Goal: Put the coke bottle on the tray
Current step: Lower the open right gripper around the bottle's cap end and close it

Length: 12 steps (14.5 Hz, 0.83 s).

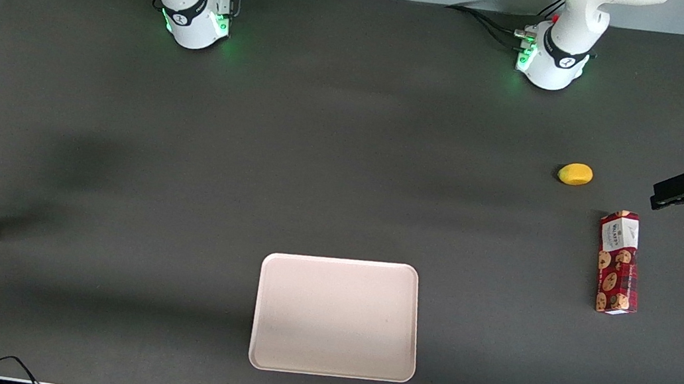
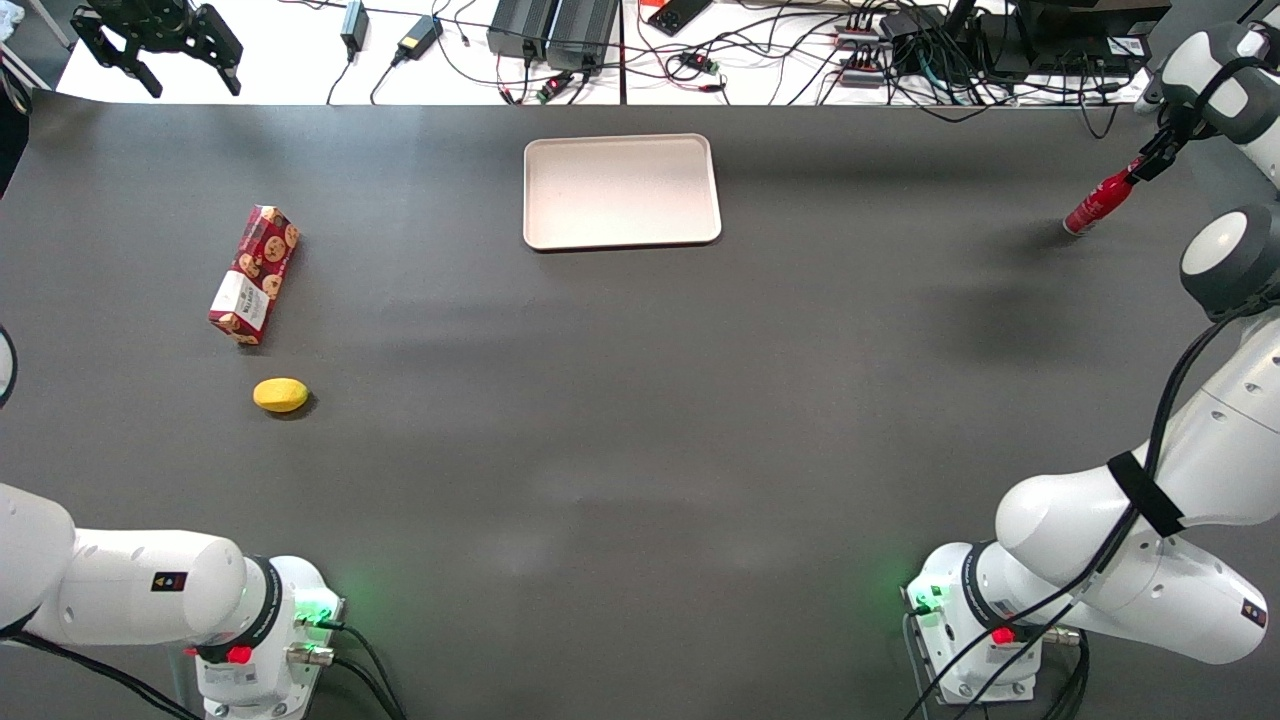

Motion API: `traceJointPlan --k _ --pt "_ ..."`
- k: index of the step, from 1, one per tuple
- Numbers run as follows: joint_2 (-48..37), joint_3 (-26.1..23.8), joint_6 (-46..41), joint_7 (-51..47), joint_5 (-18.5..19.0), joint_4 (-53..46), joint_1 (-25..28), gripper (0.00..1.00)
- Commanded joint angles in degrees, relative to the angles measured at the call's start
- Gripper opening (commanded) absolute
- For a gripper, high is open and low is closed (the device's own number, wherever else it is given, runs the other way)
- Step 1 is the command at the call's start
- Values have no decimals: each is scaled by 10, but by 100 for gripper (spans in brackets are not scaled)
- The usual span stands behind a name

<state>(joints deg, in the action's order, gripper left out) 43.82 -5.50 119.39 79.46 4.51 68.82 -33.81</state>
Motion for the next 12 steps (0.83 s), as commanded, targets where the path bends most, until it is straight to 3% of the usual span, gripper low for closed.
traceJointPlan --k 1,7,12 --pt "10 -4 -4 18 -13 -20 -3 59" --pt "9 -4 -5 18 -12 -20 -3 11" --pt "-18 -7 -16 10 -13 -19 1 2"
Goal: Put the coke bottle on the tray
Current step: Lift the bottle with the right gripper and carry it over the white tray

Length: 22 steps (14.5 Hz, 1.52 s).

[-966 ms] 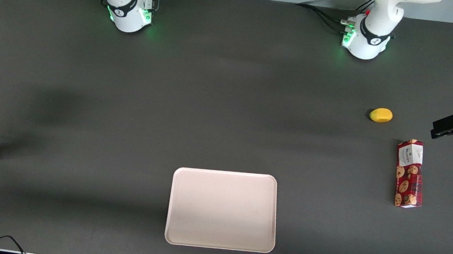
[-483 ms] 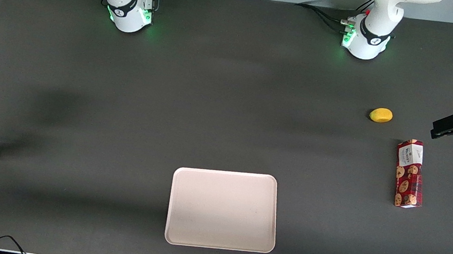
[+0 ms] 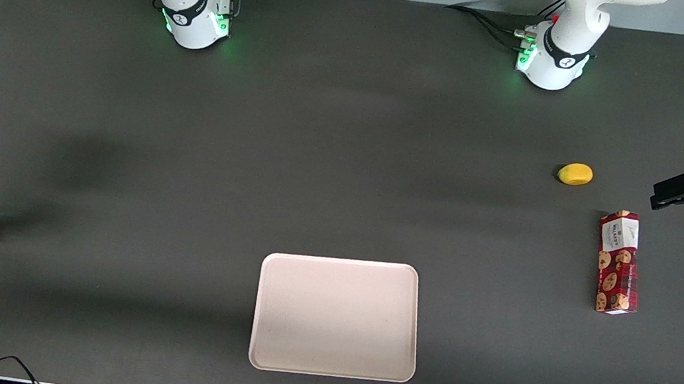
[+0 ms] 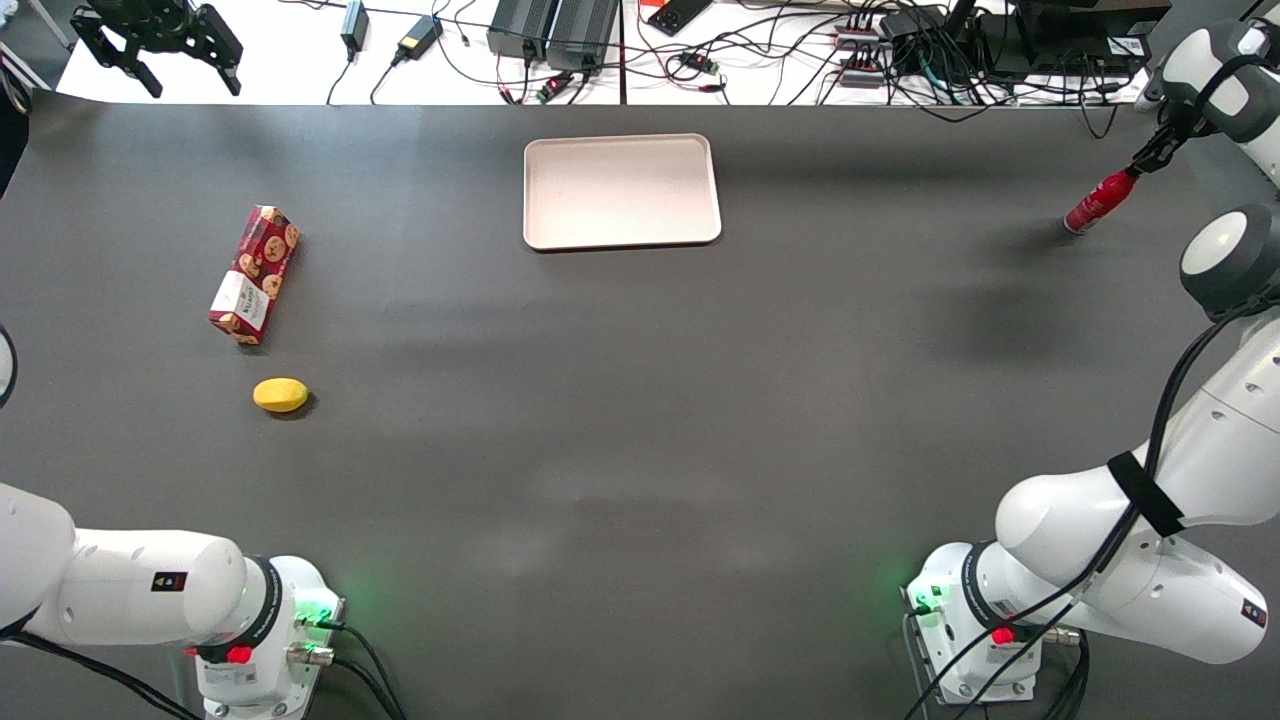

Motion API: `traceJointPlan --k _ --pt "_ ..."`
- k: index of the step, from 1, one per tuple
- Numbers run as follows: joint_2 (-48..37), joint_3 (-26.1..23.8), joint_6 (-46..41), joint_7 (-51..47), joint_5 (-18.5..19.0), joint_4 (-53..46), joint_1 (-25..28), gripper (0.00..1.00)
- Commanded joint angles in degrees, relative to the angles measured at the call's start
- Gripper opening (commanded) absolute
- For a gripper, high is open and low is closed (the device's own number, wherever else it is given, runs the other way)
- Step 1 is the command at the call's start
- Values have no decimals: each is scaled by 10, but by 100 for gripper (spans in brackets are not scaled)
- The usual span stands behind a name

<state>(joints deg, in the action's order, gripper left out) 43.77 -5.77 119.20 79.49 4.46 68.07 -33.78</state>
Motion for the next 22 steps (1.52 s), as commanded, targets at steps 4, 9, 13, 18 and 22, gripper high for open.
traceJointPlan --k 4,9,13,18,22 --pt "-70 -17 -83 -30 -12 -7 18 0" --pt "-172 -18 -190 -137 -6 3 87 0" --pt "-254 -19 -300 -307 -7 2 169 0" --pt "-301 -19 -370 -649 -10 -5 349 0" --pt "-252 -15 -364 -862 -9 -68 468 0"
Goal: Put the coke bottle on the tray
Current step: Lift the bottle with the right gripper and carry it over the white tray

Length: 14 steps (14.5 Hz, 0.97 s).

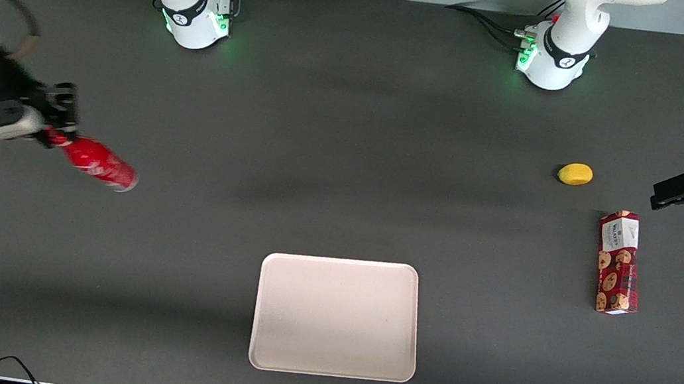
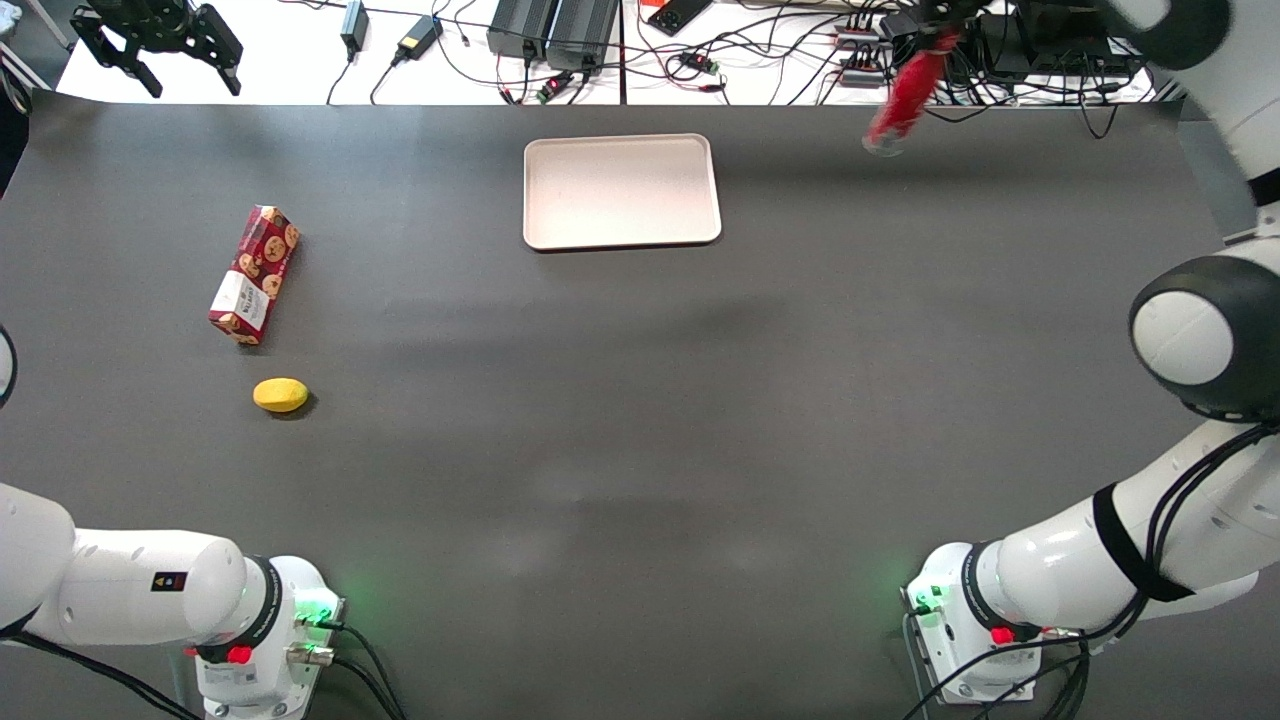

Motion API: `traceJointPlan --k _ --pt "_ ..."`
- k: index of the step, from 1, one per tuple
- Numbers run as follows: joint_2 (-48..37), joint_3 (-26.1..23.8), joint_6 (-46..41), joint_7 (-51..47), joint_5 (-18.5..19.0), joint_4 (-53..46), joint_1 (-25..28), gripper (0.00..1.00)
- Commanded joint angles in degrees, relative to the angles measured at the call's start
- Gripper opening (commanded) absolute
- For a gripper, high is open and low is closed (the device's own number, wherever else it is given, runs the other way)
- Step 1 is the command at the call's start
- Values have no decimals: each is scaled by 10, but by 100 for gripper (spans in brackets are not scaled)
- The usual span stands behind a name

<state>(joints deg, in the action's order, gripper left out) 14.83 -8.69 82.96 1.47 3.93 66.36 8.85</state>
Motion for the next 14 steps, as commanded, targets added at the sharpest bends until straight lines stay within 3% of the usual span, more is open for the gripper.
traceJointPlan --k 1,7,10,14 --pt "61 13 10 -128 -4 -71 62 0" --pt "172 24 177 -251 -3 -104 142 0" --pt "260 53 214 -285 -3 -138 173 0" --pt "322 57 247 -287 -3 -138 180 0"
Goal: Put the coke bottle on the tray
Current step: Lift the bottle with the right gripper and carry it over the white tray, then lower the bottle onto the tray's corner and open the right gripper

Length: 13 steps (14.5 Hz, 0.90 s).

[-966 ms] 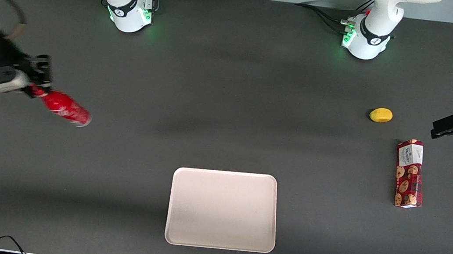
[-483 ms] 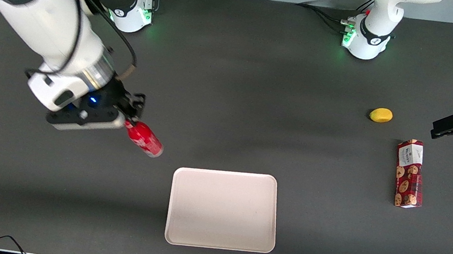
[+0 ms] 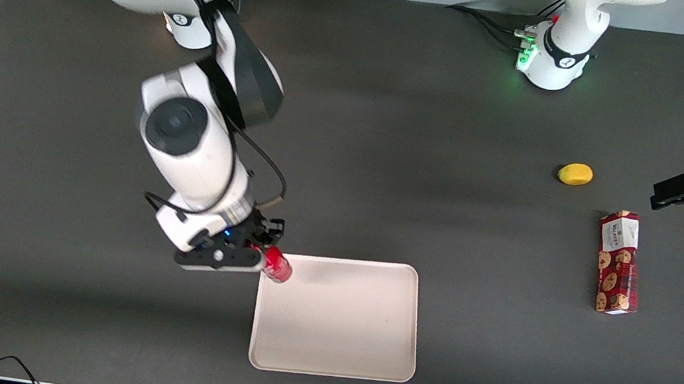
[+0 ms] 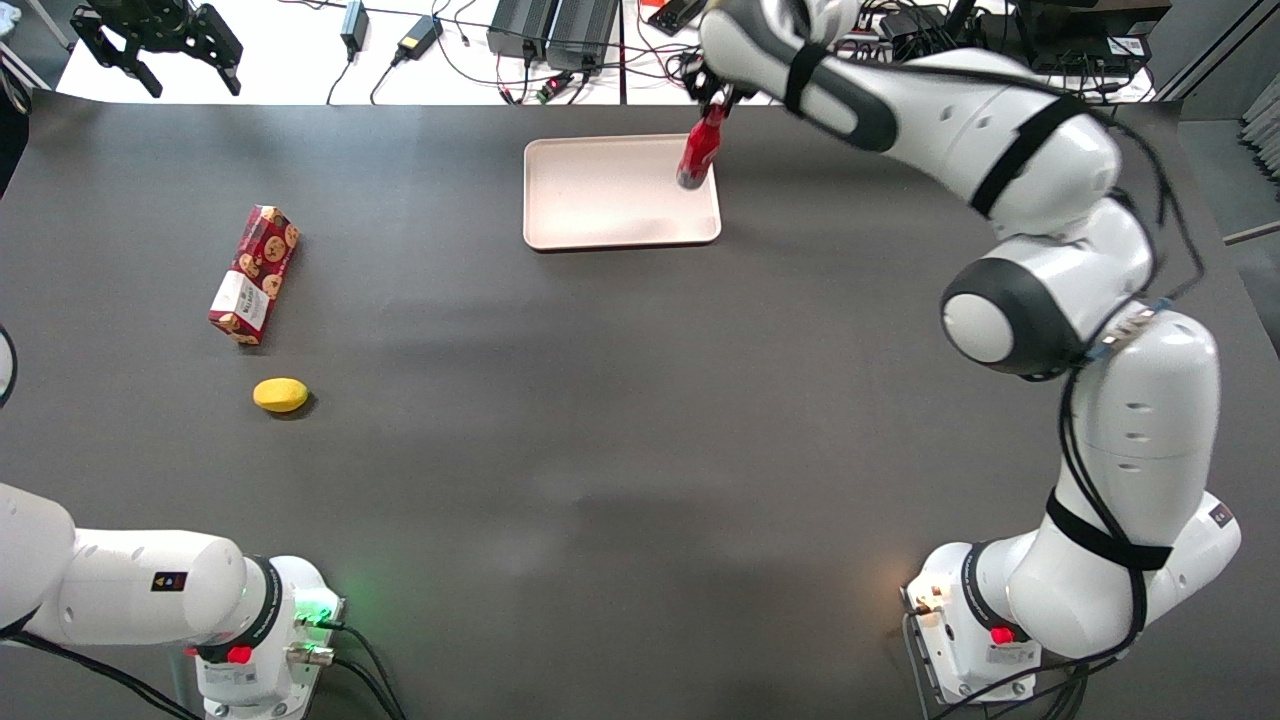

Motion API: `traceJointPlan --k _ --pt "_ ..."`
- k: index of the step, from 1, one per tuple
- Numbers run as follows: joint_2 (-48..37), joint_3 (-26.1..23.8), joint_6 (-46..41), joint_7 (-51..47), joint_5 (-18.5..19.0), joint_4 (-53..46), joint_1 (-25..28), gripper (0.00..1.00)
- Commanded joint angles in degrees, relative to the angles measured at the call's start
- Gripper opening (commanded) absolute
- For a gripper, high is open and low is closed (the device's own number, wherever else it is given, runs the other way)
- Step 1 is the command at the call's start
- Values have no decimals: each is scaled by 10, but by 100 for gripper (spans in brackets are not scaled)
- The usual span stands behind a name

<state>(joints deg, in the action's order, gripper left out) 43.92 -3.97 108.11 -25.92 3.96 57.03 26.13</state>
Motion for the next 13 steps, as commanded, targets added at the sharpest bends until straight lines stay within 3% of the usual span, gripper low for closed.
traceJointPlan --k 1,13 --pt "34 13 -1 -13 -4 -44 7 0" --pt "90 35 51 -55 0 -43 22 0"
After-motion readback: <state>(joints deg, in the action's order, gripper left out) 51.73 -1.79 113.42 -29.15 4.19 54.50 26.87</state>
